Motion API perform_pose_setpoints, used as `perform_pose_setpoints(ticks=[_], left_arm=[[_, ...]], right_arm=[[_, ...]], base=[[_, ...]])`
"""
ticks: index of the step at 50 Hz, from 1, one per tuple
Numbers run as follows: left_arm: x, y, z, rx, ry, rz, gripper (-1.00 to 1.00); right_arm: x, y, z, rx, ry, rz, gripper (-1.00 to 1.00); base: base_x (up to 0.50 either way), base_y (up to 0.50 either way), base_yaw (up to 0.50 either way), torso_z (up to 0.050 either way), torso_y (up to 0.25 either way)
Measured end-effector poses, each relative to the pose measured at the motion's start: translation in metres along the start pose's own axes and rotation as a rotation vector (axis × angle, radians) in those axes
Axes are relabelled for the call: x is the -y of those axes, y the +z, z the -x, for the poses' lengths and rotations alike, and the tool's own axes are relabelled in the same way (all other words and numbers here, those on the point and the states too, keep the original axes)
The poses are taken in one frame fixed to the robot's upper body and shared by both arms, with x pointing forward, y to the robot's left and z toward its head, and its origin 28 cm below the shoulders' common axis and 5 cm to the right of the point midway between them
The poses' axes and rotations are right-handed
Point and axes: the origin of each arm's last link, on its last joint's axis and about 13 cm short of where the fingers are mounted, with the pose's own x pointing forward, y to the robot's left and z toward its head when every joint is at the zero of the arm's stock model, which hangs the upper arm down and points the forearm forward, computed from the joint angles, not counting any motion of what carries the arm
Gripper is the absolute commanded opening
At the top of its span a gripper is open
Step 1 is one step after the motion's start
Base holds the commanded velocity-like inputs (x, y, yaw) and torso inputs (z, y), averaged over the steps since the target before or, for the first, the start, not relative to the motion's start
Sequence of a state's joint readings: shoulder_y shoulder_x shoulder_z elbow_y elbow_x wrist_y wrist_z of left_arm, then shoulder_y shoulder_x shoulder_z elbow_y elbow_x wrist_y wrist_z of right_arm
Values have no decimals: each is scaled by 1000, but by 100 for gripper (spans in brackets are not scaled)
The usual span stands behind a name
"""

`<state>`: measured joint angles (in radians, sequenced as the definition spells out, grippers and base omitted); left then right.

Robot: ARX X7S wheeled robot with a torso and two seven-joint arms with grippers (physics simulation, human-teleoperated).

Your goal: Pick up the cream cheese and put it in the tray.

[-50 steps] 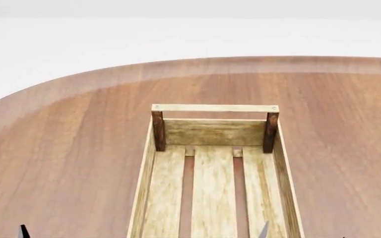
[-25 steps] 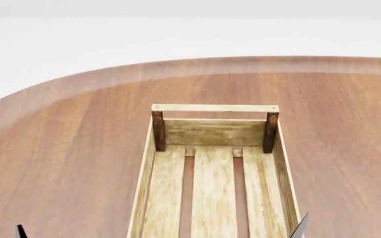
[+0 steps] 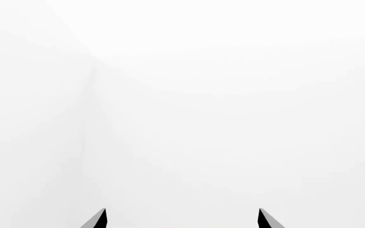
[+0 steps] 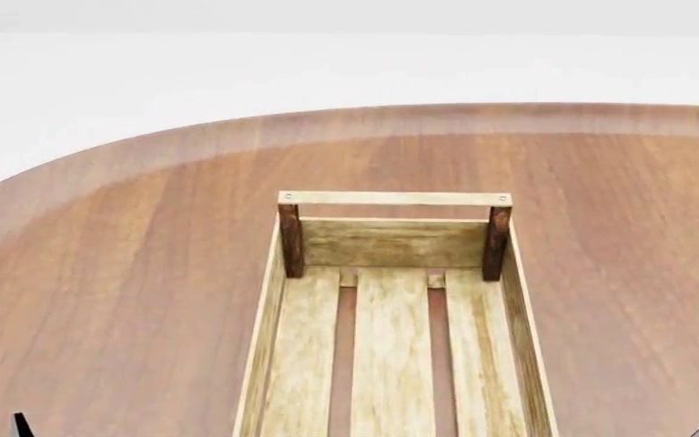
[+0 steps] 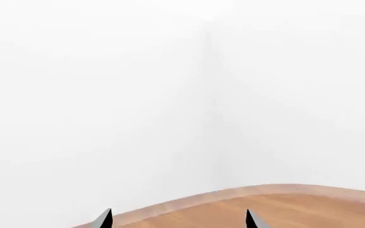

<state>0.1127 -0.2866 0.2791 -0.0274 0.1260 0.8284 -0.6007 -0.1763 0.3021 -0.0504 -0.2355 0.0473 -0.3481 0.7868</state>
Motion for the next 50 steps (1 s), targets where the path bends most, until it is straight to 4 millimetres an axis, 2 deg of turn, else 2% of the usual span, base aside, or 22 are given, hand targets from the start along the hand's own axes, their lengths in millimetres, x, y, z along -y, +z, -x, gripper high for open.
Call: perform_pose_setpoints(ticks=[16,50], left_arm=[[-5,6,0,9,19,12,100],[-10,11,-1,16,39,31,100]], right_arm=[[14,-1,0,-129,-190,56,100],[24,-15,-1,-293,-511,200,100]], base=[[0,0,0,0,0],[0,0,0,0,0]])
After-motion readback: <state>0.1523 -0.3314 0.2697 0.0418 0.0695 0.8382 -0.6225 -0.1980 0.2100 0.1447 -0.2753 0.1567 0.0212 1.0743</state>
